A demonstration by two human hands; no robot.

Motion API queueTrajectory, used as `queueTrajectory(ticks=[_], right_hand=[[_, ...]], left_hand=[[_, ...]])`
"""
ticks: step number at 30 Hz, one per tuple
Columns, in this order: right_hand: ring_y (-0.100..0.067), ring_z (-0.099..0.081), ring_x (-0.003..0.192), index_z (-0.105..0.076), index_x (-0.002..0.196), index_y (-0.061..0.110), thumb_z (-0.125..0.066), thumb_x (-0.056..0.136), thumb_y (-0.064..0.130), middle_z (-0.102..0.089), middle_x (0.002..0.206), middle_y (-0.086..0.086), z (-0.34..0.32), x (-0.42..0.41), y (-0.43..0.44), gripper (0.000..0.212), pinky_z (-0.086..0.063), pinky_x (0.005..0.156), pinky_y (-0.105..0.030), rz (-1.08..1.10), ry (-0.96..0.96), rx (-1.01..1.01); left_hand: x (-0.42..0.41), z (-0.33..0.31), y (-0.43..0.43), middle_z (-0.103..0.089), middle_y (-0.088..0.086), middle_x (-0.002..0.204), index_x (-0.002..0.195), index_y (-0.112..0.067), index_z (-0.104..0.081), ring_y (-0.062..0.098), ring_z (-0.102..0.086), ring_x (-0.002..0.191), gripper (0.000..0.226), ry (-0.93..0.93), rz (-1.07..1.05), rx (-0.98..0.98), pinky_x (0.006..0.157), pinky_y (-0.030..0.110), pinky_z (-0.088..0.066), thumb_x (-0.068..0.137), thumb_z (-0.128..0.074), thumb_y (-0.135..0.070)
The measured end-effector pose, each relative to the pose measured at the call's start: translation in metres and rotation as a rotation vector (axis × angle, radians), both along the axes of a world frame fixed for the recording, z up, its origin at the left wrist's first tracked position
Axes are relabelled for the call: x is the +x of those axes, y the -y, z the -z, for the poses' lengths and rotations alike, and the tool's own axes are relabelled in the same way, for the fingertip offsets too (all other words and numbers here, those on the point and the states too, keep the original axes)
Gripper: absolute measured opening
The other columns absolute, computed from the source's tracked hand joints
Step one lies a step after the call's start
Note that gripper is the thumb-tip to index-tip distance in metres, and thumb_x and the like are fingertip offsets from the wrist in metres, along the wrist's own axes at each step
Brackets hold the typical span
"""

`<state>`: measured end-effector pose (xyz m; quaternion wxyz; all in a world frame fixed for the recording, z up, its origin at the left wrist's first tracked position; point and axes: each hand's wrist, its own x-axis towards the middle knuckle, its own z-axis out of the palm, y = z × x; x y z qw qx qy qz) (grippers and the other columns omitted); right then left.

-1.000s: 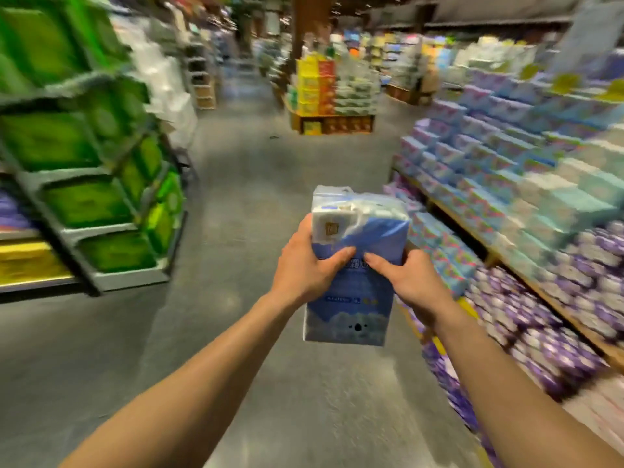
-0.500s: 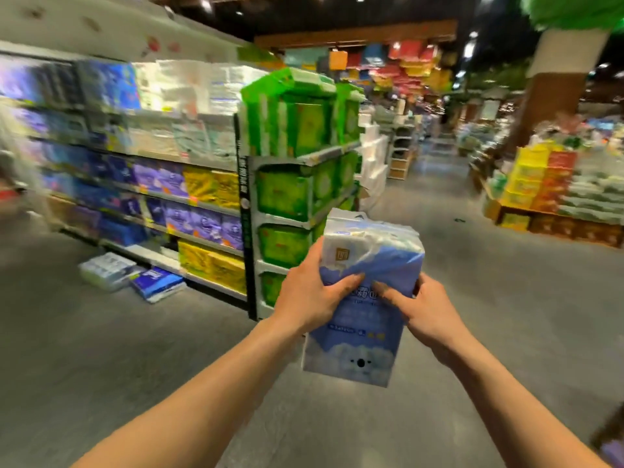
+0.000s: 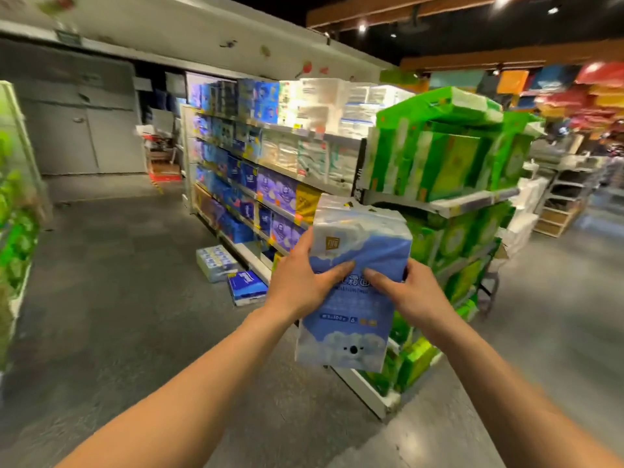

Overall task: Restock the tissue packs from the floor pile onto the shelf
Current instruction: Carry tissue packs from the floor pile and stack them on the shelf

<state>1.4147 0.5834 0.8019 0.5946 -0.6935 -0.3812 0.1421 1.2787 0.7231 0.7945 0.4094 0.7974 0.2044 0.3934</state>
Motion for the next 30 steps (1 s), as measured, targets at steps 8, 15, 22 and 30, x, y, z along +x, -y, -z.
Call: queueTrajectory(ticks=[8,15,22,30], right_hand=[[-0.006,-0.074,0.089,-0.071,0.111,0.02,-0.079,0.086,0.023,-0.078,0.099,0.012,-0.005,0.108,-0.217,0.027,-0.06,0.078,-0.032,-0.019,0.045,0.041],[-0.005,-0.074,0.089,-0.071,0.101,0.029,-0.077,0.087,0.027,-0.077,0.095,0.016,-0.056,0.217,-0.369,0.015,-0.06,0.08,-0.034,0.008,0.14,0.056],[0.003,-0.071,0.082,-0.07,0.107,0.025,-0.076,0.088,0.029,-0.074,0.099,0.015,-0.063,0.352,-0.497,0.021,-0.057,0.067,-0.017,0.041,0.233,0.052],[-0.003,-0.073,0.081,-0.072,0.105,0.02,-0.083,0.081,0.024,-0.077,0.099,0.007,-0.132,0.511,-0.648,0.027,-0.058,0.066,-0.02,0.061,0.307,0.096]], left_hand=[[0.096,-0.018,-0.216,-0.066,-0.023,0.111,0.131,-0.041,-0.052,0.005,-0.064,0.104,0.069,-0.008,-0.002,0.085,0.082,0.026,-0.053,0.071,-0.084,-0.05],[0.213,-0.067,-0.376,-0.061,-0.022,0.109,0.132,-0.039,-0.051,0.007,-0.062,0.105,0.067,0.035,0.044,0.108,0.084,0.028,-0.05,0.073,-0.083,-0.047],[0.357,-0.063,-0.516,-0.067,-0.021,0.116,0.125,-0.04,-0.056,0.006,-0.064,0.106,0.063,0.109,0.072,0.096,0.086,0.03,-0.053,0.07,-0.084,-0.05],[0.517,-0.127,-0.663,-0.065,-0.022,0.097,0.114,-0.037,-0.06,0.0,-0.062,0.086,0.054,0.203,0.038,0.14,0.069,0.014,-0.046,0.068,-0.085,-0.051]])
